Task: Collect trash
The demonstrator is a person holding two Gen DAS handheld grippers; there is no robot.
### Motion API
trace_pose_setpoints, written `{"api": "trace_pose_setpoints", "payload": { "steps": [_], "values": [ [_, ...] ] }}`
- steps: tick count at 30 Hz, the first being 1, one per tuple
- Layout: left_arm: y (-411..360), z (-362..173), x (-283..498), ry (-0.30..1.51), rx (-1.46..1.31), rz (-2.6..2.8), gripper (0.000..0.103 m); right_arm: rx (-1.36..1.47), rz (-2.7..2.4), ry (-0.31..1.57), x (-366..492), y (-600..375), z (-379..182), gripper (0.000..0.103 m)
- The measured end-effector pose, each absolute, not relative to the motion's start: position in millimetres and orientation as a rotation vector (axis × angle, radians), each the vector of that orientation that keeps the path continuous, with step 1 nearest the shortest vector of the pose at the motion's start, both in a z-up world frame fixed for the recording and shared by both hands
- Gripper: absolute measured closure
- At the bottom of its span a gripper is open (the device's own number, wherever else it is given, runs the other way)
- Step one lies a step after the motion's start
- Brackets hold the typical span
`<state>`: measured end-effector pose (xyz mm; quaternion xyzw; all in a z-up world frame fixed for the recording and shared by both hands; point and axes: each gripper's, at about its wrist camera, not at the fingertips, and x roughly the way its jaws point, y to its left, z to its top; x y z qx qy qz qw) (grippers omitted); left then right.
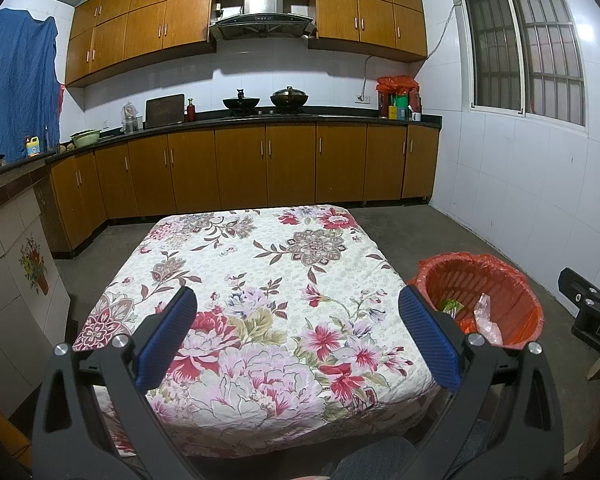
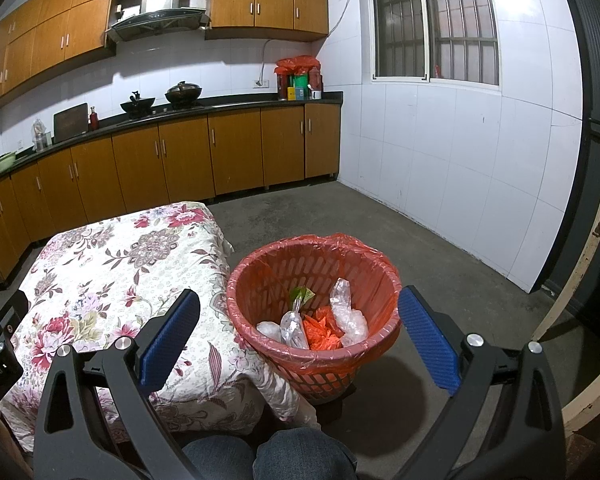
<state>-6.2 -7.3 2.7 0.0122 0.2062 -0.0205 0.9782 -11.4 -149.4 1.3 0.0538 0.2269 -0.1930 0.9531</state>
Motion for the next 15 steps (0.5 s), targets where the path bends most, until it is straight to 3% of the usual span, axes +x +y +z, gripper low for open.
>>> {"api": "trace_pose_setpoints", "payload": {
  "steps": [15],
  "values": [
    [-7.4,-1.5,-9.4,0.42,0.029,-0.042,0.004,0.11,-0.392,0.463,-11.9,-147.6,0.9,0.004]
  ]
}}
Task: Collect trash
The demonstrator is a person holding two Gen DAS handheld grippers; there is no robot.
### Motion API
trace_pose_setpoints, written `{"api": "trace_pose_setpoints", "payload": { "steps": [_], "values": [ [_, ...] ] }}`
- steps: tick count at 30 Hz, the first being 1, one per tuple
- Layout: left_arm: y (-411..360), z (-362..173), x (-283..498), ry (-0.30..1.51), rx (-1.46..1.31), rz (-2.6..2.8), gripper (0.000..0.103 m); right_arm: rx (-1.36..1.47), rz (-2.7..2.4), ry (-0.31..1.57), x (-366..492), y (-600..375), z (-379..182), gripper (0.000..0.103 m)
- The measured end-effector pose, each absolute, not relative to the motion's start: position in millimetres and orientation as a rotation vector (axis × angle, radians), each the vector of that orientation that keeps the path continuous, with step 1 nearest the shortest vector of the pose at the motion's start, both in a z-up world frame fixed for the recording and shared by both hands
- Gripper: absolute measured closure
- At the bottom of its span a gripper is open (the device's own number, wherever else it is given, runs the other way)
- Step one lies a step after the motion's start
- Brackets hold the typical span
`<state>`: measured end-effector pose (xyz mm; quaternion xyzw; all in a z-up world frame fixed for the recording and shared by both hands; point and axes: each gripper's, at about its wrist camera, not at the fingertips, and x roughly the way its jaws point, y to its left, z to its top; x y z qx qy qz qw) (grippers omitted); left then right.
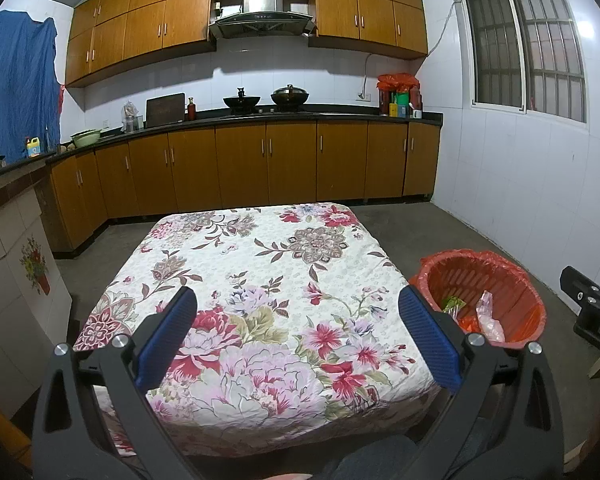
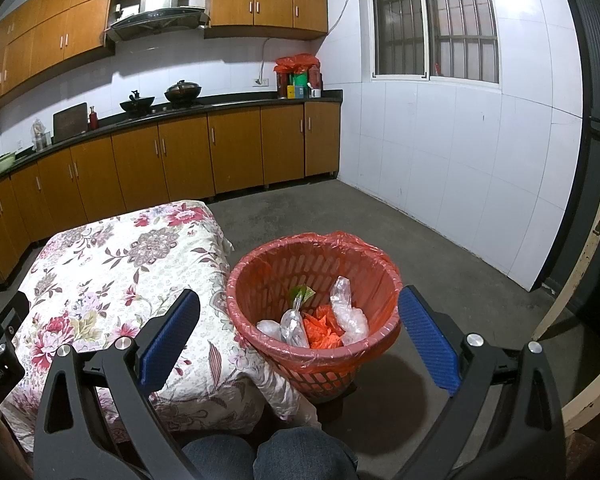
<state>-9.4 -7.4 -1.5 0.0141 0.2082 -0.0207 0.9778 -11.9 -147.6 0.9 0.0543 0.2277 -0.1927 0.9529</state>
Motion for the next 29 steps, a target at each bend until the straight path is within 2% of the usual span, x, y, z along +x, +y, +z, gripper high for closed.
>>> {"api": "trace_pose_setpoints", "payload": {
  "steps": [29],
  "values": [
    [-0.4,-5.3,-13.1,0.45,0.023,-0.051,0.004,0.113,-0.391,0.465,-12.4,-146.6,0.8,0.004]
  ]
}}
